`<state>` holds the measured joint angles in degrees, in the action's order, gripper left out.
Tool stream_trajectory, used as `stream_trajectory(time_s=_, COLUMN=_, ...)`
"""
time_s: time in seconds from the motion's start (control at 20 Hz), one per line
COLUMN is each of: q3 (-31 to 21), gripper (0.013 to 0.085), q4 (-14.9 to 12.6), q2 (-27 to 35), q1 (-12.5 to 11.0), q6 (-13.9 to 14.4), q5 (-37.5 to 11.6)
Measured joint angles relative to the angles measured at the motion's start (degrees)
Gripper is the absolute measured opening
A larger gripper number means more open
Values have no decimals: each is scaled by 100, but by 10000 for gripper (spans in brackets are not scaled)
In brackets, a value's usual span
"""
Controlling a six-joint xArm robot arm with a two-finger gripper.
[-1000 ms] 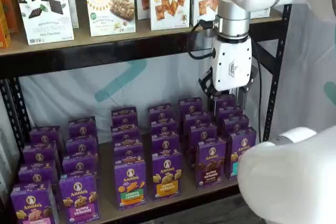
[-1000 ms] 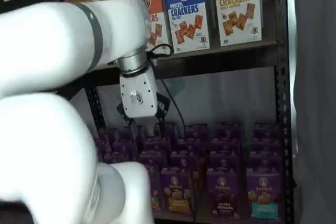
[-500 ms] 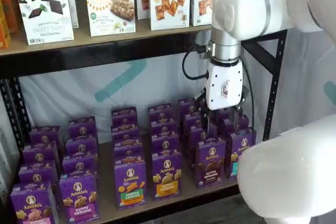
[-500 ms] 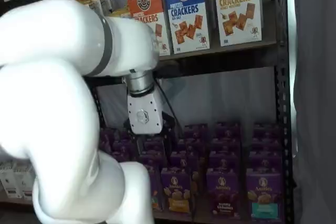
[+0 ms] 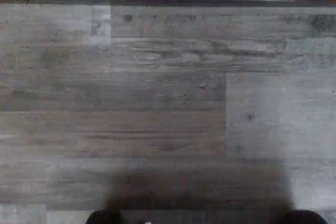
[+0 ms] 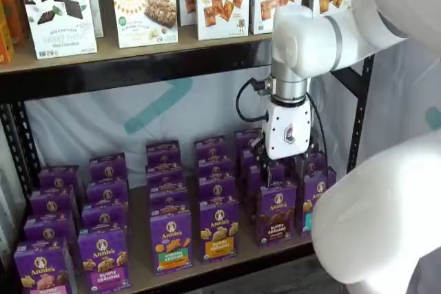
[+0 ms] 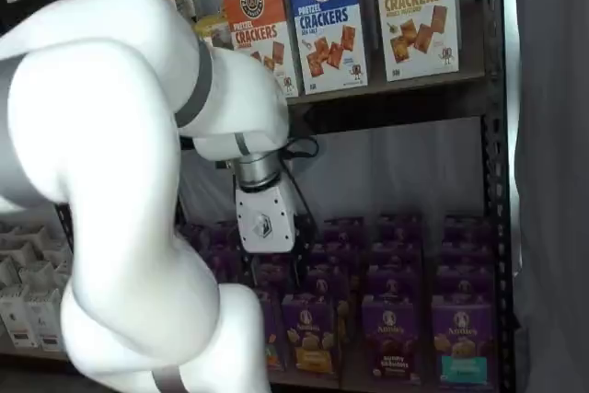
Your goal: Pick up the purple box with a brown patch in the center, on the bottom shelf, the fifth box from the left
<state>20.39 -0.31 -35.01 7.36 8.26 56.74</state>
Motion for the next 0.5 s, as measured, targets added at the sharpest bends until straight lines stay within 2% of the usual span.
stream_trajectory(time_s=0.5, q3=168, gripper=850, q4=-31, q2=1476, q1=-274, q6=-254, q5=-1247)
